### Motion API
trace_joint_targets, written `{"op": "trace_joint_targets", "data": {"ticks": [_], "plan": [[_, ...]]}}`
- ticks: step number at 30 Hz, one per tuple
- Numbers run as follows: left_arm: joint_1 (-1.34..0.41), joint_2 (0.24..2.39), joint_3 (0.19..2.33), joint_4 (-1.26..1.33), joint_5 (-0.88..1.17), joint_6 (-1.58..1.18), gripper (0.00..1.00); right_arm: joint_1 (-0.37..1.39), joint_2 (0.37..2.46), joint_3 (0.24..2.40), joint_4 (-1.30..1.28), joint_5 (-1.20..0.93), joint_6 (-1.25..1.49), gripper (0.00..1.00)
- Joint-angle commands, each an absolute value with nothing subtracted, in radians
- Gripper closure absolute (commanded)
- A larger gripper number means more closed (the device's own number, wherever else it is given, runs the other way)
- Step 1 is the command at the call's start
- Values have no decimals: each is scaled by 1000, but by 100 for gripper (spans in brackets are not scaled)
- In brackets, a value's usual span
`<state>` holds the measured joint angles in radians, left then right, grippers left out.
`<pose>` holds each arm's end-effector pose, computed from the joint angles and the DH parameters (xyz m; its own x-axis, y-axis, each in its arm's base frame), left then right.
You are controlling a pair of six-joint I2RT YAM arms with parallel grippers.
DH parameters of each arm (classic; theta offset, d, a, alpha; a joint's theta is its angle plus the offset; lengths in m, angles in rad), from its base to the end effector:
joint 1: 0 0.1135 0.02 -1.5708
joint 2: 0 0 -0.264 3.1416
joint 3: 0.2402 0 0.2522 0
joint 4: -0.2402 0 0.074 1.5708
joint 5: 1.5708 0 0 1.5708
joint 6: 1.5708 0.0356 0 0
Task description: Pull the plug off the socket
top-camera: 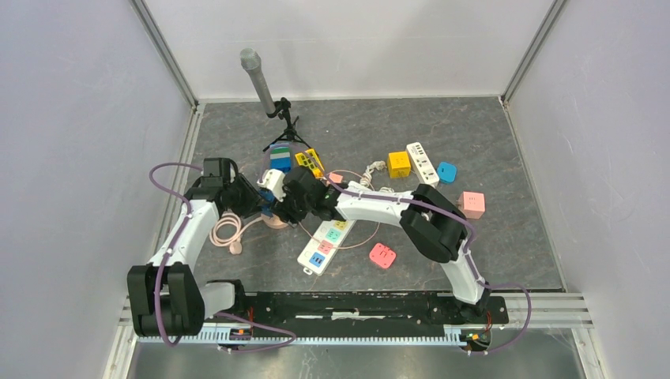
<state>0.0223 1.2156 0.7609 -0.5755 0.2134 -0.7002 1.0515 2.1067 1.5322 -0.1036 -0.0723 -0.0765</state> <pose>0.2307 -0.0024 0.2141 -0.7117 -0.6458 -0.2766 -0.4857 0.7367 -0.4705 0.2351 0.4165 0.1890 -0.2421 -0.5771 -0.7800 -0.9150 0.4032 -0.0143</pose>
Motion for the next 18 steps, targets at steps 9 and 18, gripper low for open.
{"op": "trace_joint_targets", "data": {"ticks": [9, 18], "plan": [[-26, 1309, 679, -706, 80, -675, 61, 1074, 2020, 1502, 126, -226, -59, 100], [-31, 1300, 677, -707, 70, -673, 61, 1003, 1930, 1343, 354, -346, 60, 100]]}}
